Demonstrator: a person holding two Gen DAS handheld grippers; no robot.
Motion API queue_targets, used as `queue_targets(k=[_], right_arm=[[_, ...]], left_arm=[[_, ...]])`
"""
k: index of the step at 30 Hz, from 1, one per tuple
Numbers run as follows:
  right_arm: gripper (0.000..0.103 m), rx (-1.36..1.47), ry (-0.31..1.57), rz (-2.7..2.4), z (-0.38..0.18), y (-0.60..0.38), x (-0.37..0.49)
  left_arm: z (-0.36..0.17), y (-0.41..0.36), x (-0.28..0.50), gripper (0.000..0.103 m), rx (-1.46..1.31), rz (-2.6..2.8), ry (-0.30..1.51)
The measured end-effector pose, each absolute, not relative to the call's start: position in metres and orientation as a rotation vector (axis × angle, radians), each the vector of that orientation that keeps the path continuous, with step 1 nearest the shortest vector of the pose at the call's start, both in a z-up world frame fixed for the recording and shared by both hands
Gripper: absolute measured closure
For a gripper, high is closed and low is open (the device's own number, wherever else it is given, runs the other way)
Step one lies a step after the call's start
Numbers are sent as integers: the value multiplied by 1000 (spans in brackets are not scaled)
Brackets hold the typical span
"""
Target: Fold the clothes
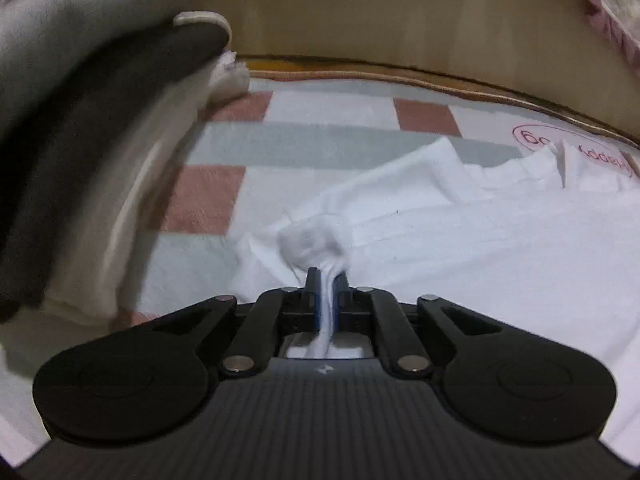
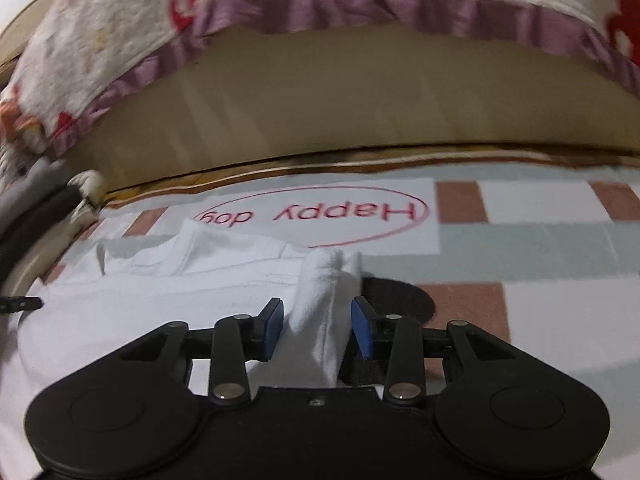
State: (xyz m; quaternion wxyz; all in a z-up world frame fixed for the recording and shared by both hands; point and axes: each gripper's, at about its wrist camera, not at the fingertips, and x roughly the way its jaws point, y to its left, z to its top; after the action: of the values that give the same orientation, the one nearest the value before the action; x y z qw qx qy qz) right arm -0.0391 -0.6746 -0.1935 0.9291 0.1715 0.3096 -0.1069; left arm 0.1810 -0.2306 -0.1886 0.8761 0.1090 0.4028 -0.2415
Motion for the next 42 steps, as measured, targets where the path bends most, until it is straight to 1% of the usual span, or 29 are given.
queue_targets(k=[2,3,5,8,14,15,16,17,18,19,22,24,27,29,30,31,35,36,37,38,40,42], right_arm=[[89,310,607,-187,-194,-675,-35],[97,300,586,-173,-193,-677,-33],[97,321,528,-158,-187,-683,-34],[97,390,496,-161,-183,-695,-31],[96,478,580,-194,-203,-707,-23],[91,502,585,-188,-204,-708,-22],[84,559,584,-173,-205,-713,-22],[73,625,582,-159,-208,-718,-24],[52,692,579,-145,-211,-723,-25],[46,759,576,-131,-214,-729,-26],[46,955,559,-87,-223,-744,-31],[46,1051,513,-72,-229,-752,-36],[46,1108,478,-43,-234,-760,-42],[46,1084,484,-41,-233,-759,-42],[49,1060,484,-49,-231,-758,-43],[55,1027,484,-58,-227,-758,-43],[65,933,482,-107,-218,-757,-44],[68,922,483,-113,-217,-757,-44],[69,912,488,-115,-217,-756,-43],[70,905,501,-108,-218,-755,-41],[71,889,527,-95,-221,-751,-37],[71,863,556,-83,-222,-746,-33]], left_arm=[[-180,-229,173,99,253,-497,784],[-173,-225,172,99,235,-490,753],[-161,-215,172,99,171,-470,717],[-158,-209,176,99,124,-449,703],[-188,-210,189,99,100,-414,779],[-188,-208,189,99,80,-413,778],[-187,-206,189,99,59,-413,777],[-186,-205,189,99,42,-412,777],[-185,-204,190,99,37,-413,777],[-182,-203,189,99,34,-410,768],[-176,-202,188,99,25,-400,741],[-172,-201,188,98,13,-392,726],[-184,-191,195,97,-123,-345,802],[-193,-183,195,94,-169,-312,817],[-194,-181,193,91,-169,-301,807],[-192,-179,191,90,-154,-284,790],[-174,-181,174,88,-9,-233,673],[-171,-184,173,82,7,-302,675],[-168,-187,172,72,21,-369,680],[-169,-192,173,67,22,-422,702],[-171,-206,174,51,47,-502,731],[-180,-229,178,42,126,-561,774]])
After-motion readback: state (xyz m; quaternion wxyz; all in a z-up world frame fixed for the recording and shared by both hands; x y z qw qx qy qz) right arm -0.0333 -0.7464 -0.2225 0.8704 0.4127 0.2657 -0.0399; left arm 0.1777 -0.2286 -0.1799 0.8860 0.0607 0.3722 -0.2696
